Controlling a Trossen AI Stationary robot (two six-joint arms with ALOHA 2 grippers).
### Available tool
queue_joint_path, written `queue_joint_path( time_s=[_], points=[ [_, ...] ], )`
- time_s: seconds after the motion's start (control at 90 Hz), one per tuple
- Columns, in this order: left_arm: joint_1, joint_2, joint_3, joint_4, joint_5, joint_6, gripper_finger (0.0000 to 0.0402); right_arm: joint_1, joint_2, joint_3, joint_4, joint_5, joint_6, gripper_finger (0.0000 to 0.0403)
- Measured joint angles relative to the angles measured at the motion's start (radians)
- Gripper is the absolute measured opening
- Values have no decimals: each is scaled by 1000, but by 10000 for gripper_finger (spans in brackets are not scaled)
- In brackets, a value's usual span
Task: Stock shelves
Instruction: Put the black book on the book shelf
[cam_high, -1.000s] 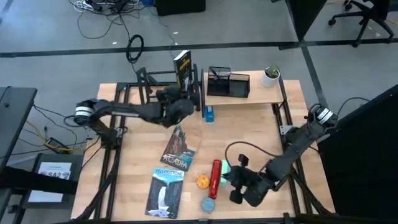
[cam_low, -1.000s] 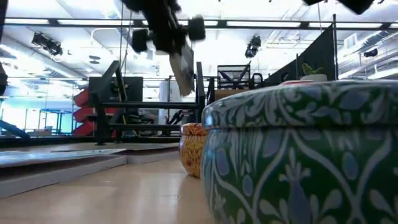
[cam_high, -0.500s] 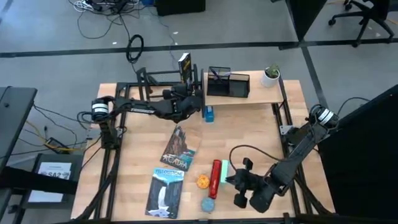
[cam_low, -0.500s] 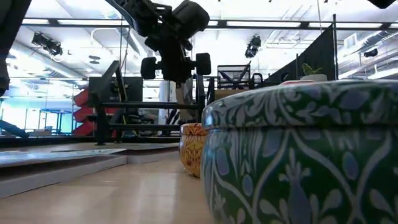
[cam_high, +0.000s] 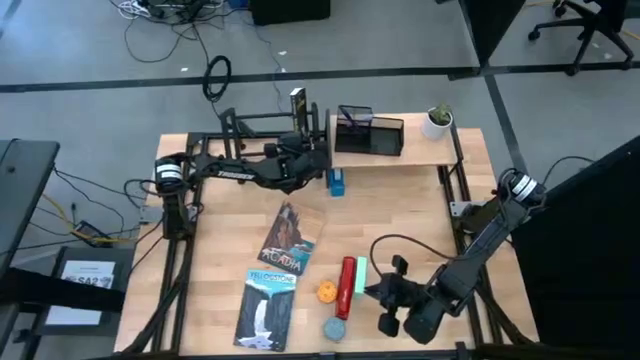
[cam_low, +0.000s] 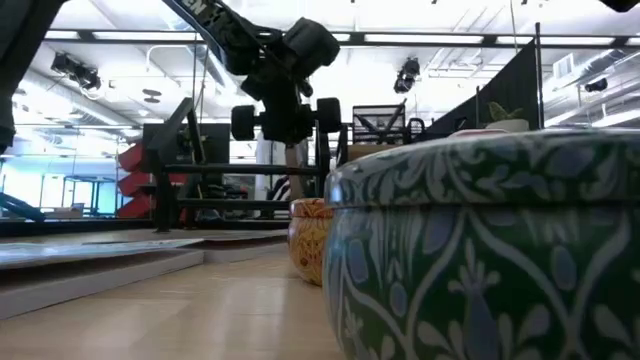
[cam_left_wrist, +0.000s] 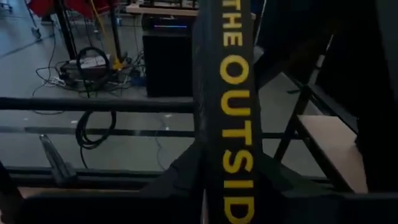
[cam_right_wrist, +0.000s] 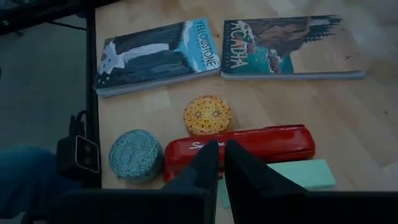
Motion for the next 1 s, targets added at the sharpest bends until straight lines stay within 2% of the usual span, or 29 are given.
queue_joint_path(
  time_s=[0.533,0.633,0.722,1.0],
  points=[
    [-10,-2,-1,14,66,29,74,2,0,0,0,-1,1,0],
    [-19,-3,3,12,70,67,74,2,0,0,0,0,2,0],
    [-29,-5,16,8,117,153,74,2,0,0,1,-1,3,0],
    [-57,-20,40,4,126,326,75,2,0,0,8,-1,2,0]
  ],
)
